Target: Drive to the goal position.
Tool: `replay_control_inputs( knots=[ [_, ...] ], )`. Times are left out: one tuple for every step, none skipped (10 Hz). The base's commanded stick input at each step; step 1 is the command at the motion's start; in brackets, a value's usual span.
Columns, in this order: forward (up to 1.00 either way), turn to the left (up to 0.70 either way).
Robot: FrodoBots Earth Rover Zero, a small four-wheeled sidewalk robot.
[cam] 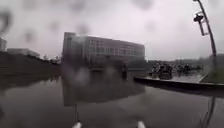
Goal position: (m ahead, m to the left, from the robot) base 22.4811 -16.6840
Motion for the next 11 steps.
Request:
replay_control_inputs(
  knots=[
    [0.7, 0.01],
    [0.7, 0.01],
    [0.7, 0.01],
    [0.7, 0.01],
    [0.7, 0.01],
    [0.7, 0.01],
    [0.7, 0.01],
    [0.7, 0.01],
    [0.7, 0.01],
    [0.7, 0.01],
    [0.7, 0.01]
  ],
)
